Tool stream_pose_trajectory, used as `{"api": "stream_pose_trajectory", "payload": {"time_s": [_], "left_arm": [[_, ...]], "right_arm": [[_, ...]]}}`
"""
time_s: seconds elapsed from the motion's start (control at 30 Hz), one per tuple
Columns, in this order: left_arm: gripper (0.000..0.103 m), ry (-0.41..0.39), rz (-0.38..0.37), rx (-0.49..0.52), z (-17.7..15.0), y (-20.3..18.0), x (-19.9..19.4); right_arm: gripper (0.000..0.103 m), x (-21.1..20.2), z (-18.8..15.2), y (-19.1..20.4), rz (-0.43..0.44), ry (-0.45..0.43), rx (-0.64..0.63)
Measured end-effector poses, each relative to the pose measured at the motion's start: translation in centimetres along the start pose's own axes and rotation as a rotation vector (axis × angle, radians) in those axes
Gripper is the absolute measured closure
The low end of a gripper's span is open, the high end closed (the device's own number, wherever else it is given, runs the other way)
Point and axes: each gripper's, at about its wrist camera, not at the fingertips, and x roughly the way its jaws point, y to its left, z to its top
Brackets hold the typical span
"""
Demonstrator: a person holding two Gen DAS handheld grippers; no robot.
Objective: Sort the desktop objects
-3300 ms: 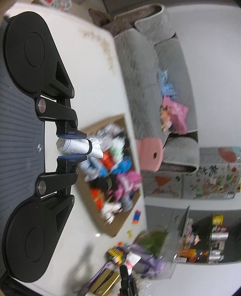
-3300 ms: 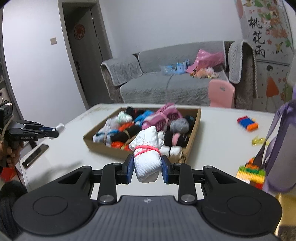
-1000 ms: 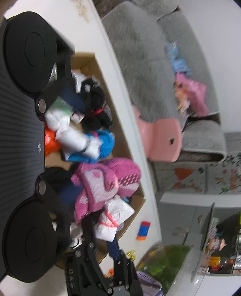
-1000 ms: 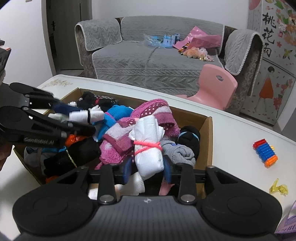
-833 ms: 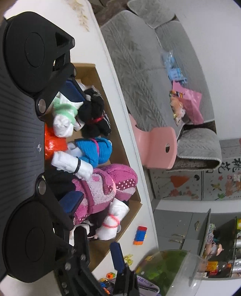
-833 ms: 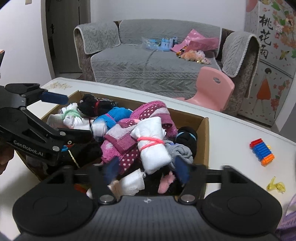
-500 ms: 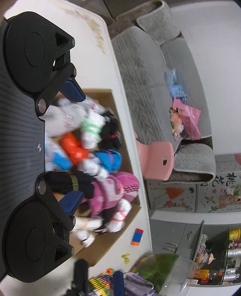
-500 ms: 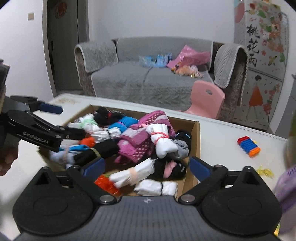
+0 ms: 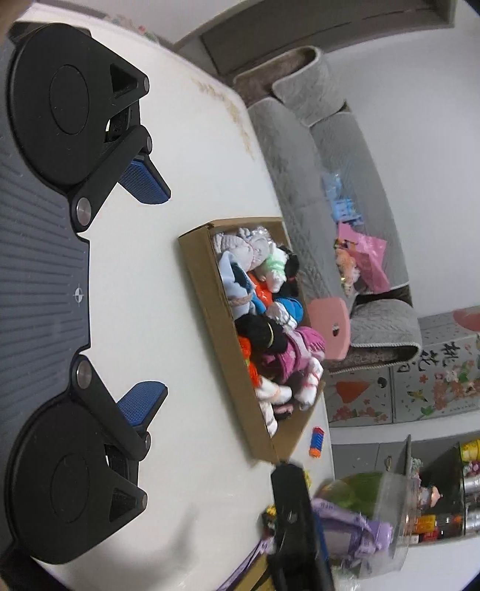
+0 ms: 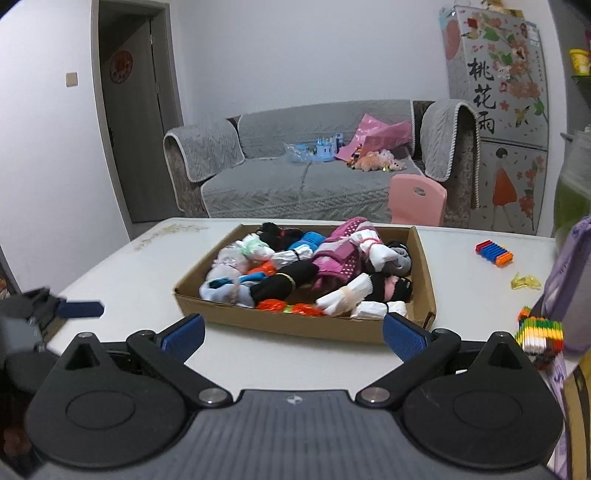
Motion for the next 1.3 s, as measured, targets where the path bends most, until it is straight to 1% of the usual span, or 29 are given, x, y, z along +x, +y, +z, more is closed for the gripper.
{"api": "stream_pose_trajectory", "payload": {"time_s": [0.07, 0.13, 0.23, 0.33, 0.37, 0.43, 0.47, 0.5, 0.53, 0.57, 0.6, 0.63, 0.67, 0.7, 0.73, 0.77, 0.87, 0.97, 1.1, 1.2, 1.23, 1.27, 1.3], "left_arm": [[0.0, -0.017, 0.007, -0.009, 0.1, -0.3, -1.6], [0.0, -0.044, -0.008, -0.036, 0.6, -0.1, -3.2], [0.0, -0.06, -0.101, -0.115, 1.4, 1.1, -4.5], [0.0, -0.1, -0.264, -0.219, 2.4, 3.2, -5.1], [0.0, -0.116, -0.286, -0.259, 2.6, 3.7, -5.4], [0.0, -0.154, -0.268, -0.324, 2.7, 4.7, -5.8], [0.0, -0.17, -0.28, -0.332, 2.9, 5.1, -5.8], [0.0, -0.175, -0.316, -0.326, 3.0, 5.5, -5.7], [0.0, -0.163, -0.368, -0.344, 3.0, 6.0, -5.3], [0.0, -0.136, -0.382, -0.367, 3.1, 6.4, -5.0], [0.0, -0.109, -0.336, -0.362, 3.4, 6.3, -4.8], [0.0, -0.085, -0.232, -0.308, 3.8, 5.8, -4.7], [0.0, -0.088, -0.105, -0.229, 4.0, 4.8, -4.7], [0.0, -0.101, -0.01, -0.175, 4.0, 4.1, -4.8], [0.0, -0.107, 0.037, -0.154, 4.0, 3.8, -4.8], [0.0, -0.117, 0.038, -0.167, 3.9, 3.9, -5.0], [0.0, -0.107, -0.033, -0.233, 3.9, 4.9, -4.8], [0.0, -0.077, -0.039, -0.208, 4.1, 4.9, -4.0], [0.0, -0.077, -0.05, -0.189, 4.3, 4.7, -3.6], [0.001, -0.073, 0.014, -0.138, 4.5, 3.5, -4.1], [0.001, -0.074, 0.053, -0.112, 4.8, 3.0, -4.3], [0.001, -0.092, 0.109, -0.091, 4.8, 2.4, -4.5], [0.001, -0.109, 0.137, -0.089, 4.7, 2.1, -5.0]], "right_arm": [[0.001, -0.7, 0.1, 0.5, 0.007, -0.011, -0.001], [0.001, -1.4, 0.3, 0.9, 0.011, -0.023, -0.007], [0.001, -2.3, 0.5, 1.3, 0.009, -0.051, -0.012], [0.0, -2.7, 0.9, 1.4, 0.002, -0.064, -0.017], [0.0, -2.8, 0.9, 1.5, 0.002, -0.068, -0.019], [0.0, -2.9, 1.0, 1.7, -0.002, -0.071, -0.023], [0.0, -3.0, 1.1, 1.6, -0.007, -0.077, -0.026], [0.0, -3.0, 1.1, 1.7, -0.009, -0.078, -0.027], [0.0, -3.1, 1.1, 1.7, -0.009, -0.081, -0.029], [0.0, -3.0, 1.1, 1.7, -0.011, -0.085, -0.029], [0.0, -3.0, 1.0, 1.8, -0.015, -0.086, -0.029], [0.0, -2.9, 1.0, 1.9, -0.014, -0.087, -0.03], [0.0, -2.8, 0.9, 1.8, -0.015, -0.09, -0.03], [0.0, -2.8, 0.8, 1.9, -0.015, -0.09, -0.025], [0.0, -2.7, 0.8, 1.9, -0.008, -0.088, -0.021], [0.0, -2.6, 0.6, 1.9, -0.003, -0.088, -0.019], [0.0, -2.5, 0.3, 1.9, -0.002, -0.084, -0.016], [0.0, -2.7, 0.2, 1.8, 0.002, -0.088, -0.011], [0.0, -2.8, 0.2, 1.8, -0.002, -0.095, -0.007], [0.0, -2.8, 0.3, 1.8, -0.003, -0.097, -0.011], [0.0, -2.8, 0.4, 1.9, -0.004, -0.095, -0.016], [0.0, -2.7, 0.5, 2.0, -0.008, -0.092, -0.027], [0.0, -2.7, 0.6, 2.1, -0.015, -0.094, -0.036]]}}
